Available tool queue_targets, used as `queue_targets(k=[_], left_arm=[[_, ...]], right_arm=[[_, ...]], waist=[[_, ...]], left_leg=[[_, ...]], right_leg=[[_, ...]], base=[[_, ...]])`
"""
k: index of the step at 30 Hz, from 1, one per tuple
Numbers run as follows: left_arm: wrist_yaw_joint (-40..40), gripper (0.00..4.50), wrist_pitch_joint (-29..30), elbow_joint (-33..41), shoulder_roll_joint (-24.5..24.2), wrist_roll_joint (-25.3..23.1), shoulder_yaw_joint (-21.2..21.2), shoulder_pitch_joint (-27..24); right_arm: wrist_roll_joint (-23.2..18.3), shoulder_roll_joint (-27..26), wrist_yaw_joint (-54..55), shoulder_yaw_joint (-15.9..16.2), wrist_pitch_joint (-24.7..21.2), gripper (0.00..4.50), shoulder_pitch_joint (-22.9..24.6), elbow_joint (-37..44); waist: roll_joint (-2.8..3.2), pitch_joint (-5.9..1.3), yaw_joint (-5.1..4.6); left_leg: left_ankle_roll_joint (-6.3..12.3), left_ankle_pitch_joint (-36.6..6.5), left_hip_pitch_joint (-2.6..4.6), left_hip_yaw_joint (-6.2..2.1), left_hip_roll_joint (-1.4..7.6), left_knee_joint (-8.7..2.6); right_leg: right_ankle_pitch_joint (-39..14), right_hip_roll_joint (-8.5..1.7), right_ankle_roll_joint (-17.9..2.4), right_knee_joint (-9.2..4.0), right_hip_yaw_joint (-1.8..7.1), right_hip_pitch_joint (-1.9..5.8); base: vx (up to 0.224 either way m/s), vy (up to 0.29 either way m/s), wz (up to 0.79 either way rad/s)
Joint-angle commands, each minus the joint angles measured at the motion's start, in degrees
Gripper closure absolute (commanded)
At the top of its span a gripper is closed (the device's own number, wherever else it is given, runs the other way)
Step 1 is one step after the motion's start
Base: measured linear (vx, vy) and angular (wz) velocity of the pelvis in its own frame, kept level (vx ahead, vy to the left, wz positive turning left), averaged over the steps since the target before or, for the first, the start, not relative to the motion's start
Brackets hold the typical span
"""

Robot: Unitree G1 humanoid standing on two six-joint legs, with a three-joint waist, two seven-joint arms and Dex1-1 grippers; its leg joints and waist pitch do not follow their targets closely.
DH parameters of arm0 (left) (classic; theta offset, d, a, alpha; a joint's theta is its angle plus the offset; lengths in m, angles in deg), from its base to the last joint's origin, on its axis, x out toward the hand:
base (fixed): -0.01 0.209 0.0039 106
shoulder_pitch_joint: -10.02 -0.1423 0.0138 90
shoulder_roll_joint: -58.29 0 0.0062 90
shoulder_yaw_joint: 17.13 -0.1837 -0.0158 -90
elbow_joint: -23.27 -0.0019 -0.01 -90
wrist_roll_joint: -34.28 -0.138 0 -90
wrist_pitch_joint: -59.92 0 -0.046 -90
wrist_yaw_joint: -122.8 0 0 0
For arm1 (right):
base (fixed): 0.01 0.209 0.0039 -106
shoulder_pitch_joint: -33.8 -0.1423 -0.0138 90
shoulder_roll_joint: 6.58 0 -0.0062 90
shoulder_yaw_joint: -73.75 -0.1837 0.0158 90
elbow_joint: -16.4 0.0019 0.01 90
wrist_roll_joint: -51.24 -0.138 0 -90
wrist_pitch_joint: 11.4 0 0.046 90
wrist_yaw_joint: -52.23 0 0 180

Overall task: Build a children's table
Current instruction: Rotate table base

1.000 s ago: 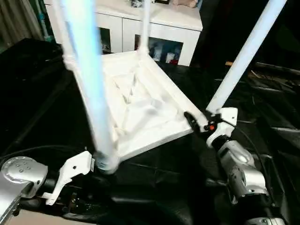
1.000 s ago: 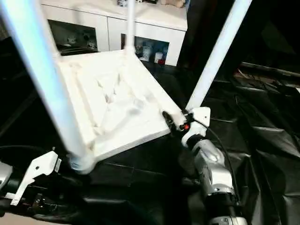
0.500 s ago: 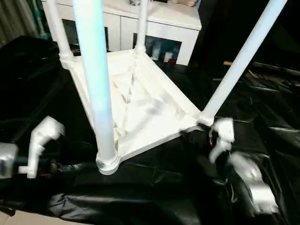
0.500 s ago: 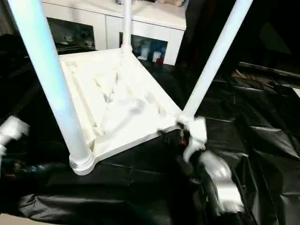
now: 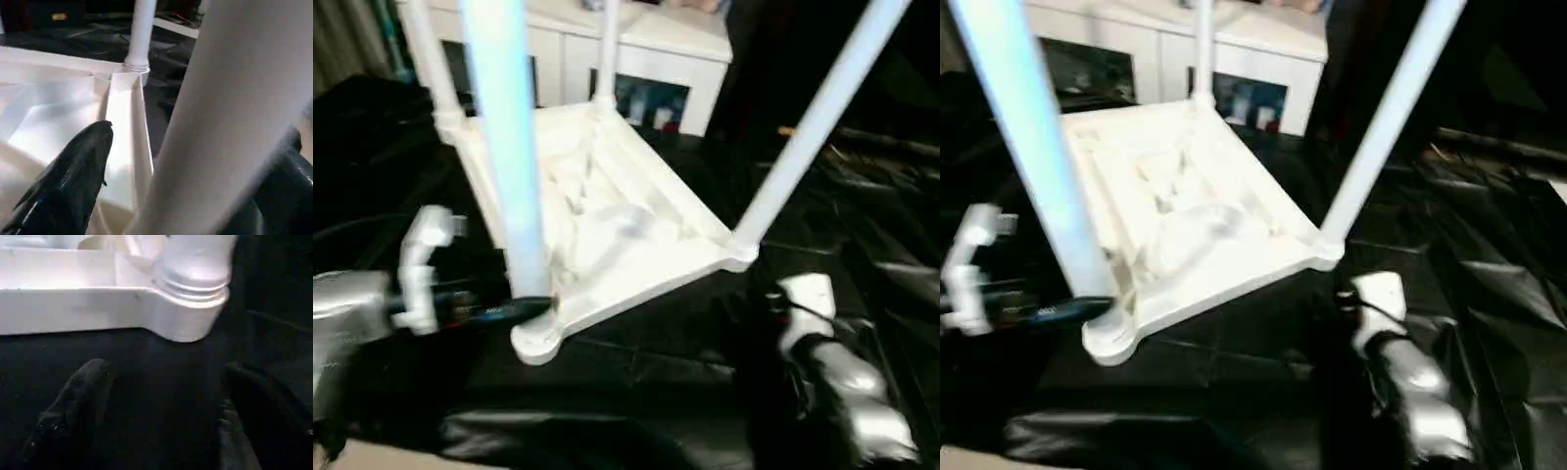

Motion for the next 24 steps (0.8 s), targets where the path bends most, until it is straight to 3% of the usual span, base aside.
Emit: queue_targets(k=[1, 2, 4, 5, 8, 10, 12, 13, 17, 18, 19, 24], left_arm=[[0.57, 0.11, -1.56, -0.45, 0.92, -1.58, -2.29, 1.2], [0.66, 0.11, -1.39, -0.36, 1.93, -1.38, -3.23, 2.06], [1.07, 0.11, -1.37, -0.16, 4.51, -1.31, -5.21, 4.05], [1.25, 0.11, -1.26, -0.15, 5.31, -1.19, -5.89, 4.7], [3.04, 0.11, -2.95, -0.39, 11.69, -2.48, -11.47, 8.18], [4.01, 0.11, -4.39, -1.62, 15.55, -3.71, -14.34, 9.97], [4.41, 0.11, -5.17, -2.5, 17.83, -4.34, -15.92, 11.07], [4.68, 0.11, -5.84, -3.35, 19.91, -5.04, -17.44, 12.08], [5.71, 0.11, -7.66, -6.14, 24.34, -7.14, -20.68, 14.17], [6.21, 0.11, -8.51, -7.47, 25.71, -8.05, -21.73, 14.9], [6.69, 0.11, -10.09, -9.61, 27.92, -9.51, -23.44, 15.98], [10.47, 0.11, -13.91, -16.19, 32.74, -13.52, -25.59, 19.17]], right_arm=[[0.92, -0.44, 0.45, 0.97, 0.5, 0.51, -1.7, -1.07], [1.07, -1.13, 0.17, 1.64, 0.6, 0.51, -2.59, -1.78], [1.63, -2.73, -0.34, 3.01, 0.92, 0.51, -4.52, -3.68], [1.94, -3.19, -0.49, 3.45, 1.11, 0.51, -5.17, -4.44], [1.82, -6.12, -1.86, 4.77, 2.1, 0.51, -8.44, -7.6], [2.41, -6.89, -1.96, 5.31, 2.46, 0.51, -10.02, -9.42], [2.65, -7.13, -2.1, 5.72, 2.73, 0.51, -10.84, -10.4], [2.79, -7.39, -2.3, 5.98, 3.06, 0.51, -11.48, -11.13], [3.06, -7.78, -2.46, 5.96, 3.66, 0.51, -12.42, -12.12], [3.11, -7.9, -2.48, 5.86, 3.81, 0.51, -12.68, -12.41], [3.27, -8.06, -2.58, 5.63, 4.16, 0.51, -13.04, -12.92], [3.35, -7.98, -3.01, 5.16, 5.17, 0.51, -13.3, -13.86]], waist=[[1.45, -2.81, -0.08], [1.25, -2.85, -0.18], [1.61, -2.89, -0.29], [1.38, -2.9, -0.27], [1.31, -2.8, 0.1], [1.17, -2.71, 0.09], [1.23, -2.72, 0.22], [0.95, -2.66, -0.13], [0.63, -2.89, -0.72], [0.73, -3.07, -0.7], [0.74, -3.23, -0.93], [0.82, -3.56, -1.06]], left_leg=[[-1.97, -11.2, 0.9, -1.15, 2.02, -4.38], [-1.86, -10.56, 0.88, -1.12, 2.04, -4.34], [-1.76, -10.34, 1.09, -0.98, 2.03, -4.24], [-1.8, -10.07, 1.02, -0.98, 2.06, -4.2], [-1.77, -11.23, 1.16, -0.9, 2.18, -4.19], [-2.73, -13.13, 0.93, -1.04, 2.25, -4.41], [-3.2, -14.62, 1.15, -1.07, 2.26, -4.36], [-3.37, -15.23, 0.7, -1.26, 2.26, -4.53], [-2.55, -14.4, 0.57, -1.23, 2.12, -4.11], [-2.34, -13.63, 0.48, -1.29, 2.11, -4.04], [-1.6, -10.6, -0.05, -1.32, 2.02, -3.91], [0.4, -7.32, 0.19, -1.13, 2.05, -3.43]], right_leg=[[-4.88, -3.21, -10.26, -3.44, 2.46, 1.89], [-4.11, -3.14, -10.42, -3.37, 2.43, 1.94], [-2.78, -3.05, -11.4, -3.17, 2.41, 1.73], [-2.39, -3.1, -11.79, -3.07, 2.41, 1.84], [-3.87, -3.24, -11.84, -3.32, 2.46, 1.7], [-7.33, -3.29, -10.84, -3.59, 2.47, 1.83], [-9.63, -3.4, -10.04, -3.89, 2.47, 1.64], [-11.4, -3.51, -9.38, -4.0, 2.49, 1.95], [-12.56, -3.61, -8.18, -4.42, 2.6, 1.77], [-11.77, -3.73, -8.33, -4.27, 2.59, 1.98], [-7.9, -3.54, -8.69, -3.92, 2.5, 2.27], [1.16, -3.2, -11.42, -3.13, 2.35, 2.37]], base=[[0.0, 0.0, 0.0], [0.0, 0.0, 0.0], [0.0, 0.0, 0.0], [0.0, 0.0, 0.0], [0.0, 0.0, 0.0], [0.0, 0.0, 0.0], [0.0, 0.0, 0.0], [0.0, 0.0, 0.0], [0.0, 0.0, 0.0], [0.0, 0.0, 0.0], [0.0, 0.0, 0.0], [0.0, 0.0, 0.0]])
